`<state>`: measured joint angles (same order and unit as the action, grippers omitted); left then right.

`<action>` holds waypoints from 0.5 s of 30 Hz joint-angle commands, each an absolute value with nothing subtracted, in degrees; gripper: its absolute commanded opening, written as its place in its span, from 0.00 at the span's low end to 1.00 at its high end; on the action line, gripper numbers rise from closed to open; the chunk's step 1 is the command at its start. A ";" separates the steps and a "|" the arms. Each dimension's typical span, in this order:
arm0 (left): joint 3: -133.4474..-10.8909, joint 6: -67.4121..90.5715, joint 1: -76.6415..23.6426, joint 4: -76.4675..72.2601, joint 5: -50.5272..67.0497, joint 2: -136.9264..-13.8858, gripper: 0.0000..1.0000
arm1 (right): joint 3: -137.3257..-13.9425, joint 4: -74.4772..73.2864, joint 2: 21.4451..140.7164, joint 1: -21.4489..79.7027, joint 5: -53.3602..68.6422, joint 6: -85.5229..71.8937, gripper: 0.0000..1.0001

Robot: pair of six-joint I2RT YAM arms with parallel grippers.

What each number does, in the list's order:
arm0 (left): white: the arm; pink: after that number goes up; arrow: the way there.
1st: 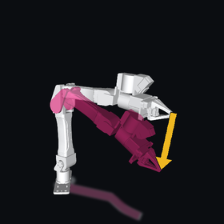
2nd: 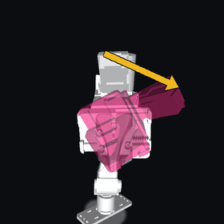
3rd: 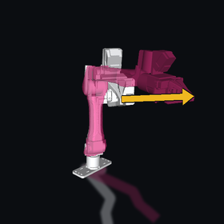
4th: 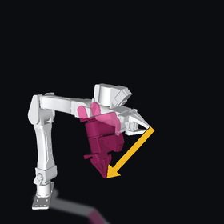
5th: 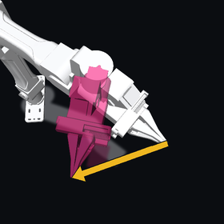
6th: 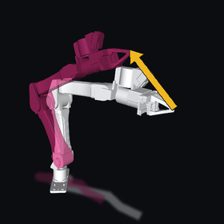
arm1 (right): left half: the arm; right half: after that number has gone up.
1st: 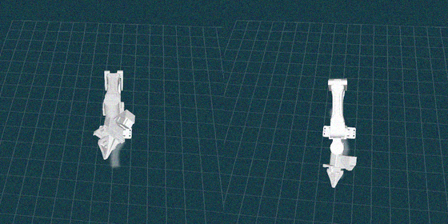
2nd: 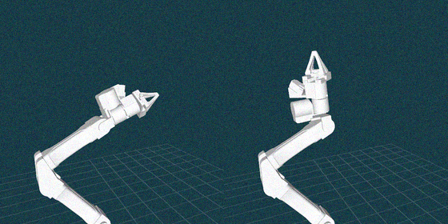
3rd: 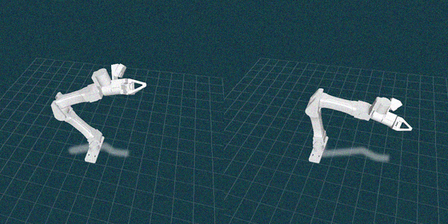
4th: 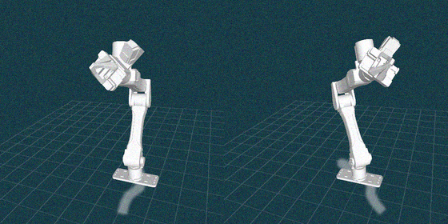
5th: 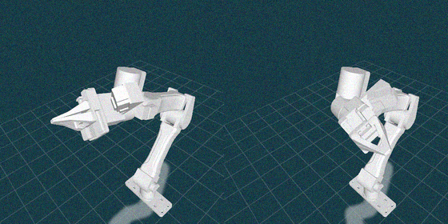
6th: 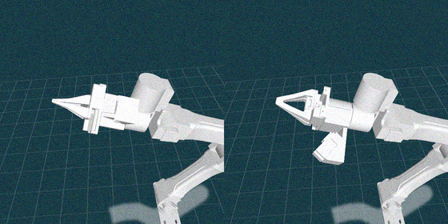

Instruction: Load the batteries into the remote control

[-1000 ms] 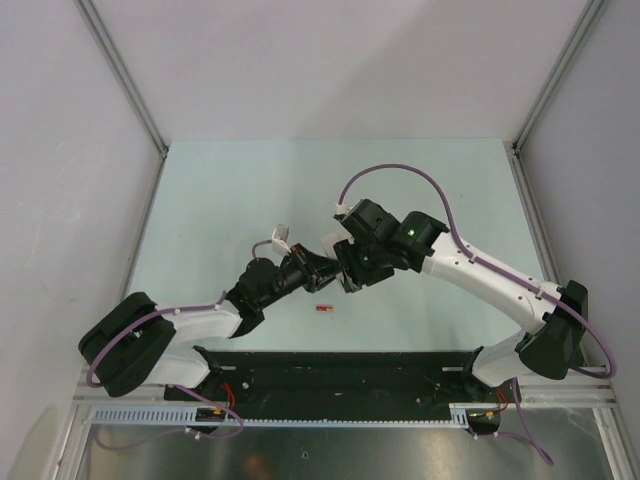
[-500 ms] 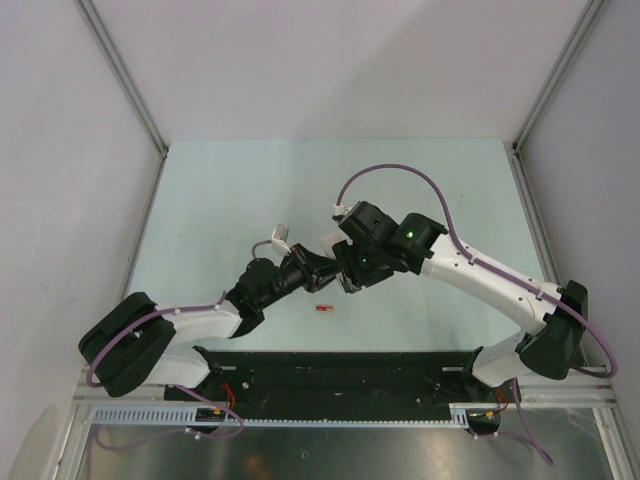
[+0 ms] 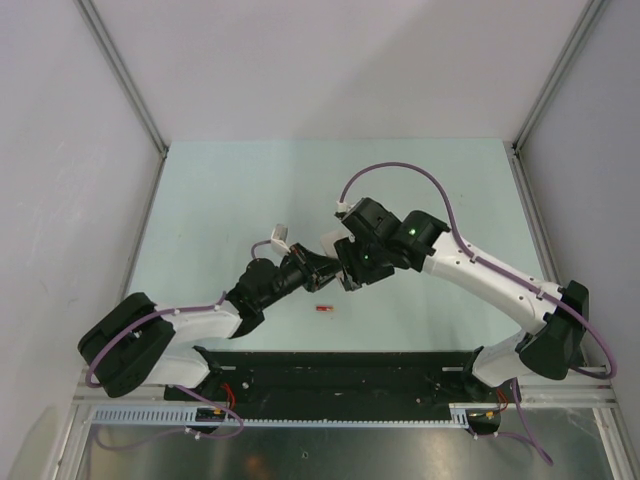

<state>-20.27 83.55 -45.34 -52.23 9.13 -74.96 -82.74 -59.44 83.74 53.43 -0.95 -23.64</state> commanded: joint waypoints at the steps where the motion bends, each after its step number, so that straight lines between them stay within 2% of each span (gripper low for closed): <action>1: -21.18 83.06 -46.67 -55.55 11.69 -72.42 0.00 | -82.88 -54.41 80.95 51.07 -1.06 -24.43 0.43; 15: -21.00 82.97 -46.67 -55.46 10.28 -73.47 0.00 | -83.76 -55.55 79.27 53.26 -1.84 -24.26 0.43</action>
<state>-20.27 83.53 -46.00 -52.95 8.99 -73.93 -82.37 -58.13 80.44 52.36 0.01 -23.94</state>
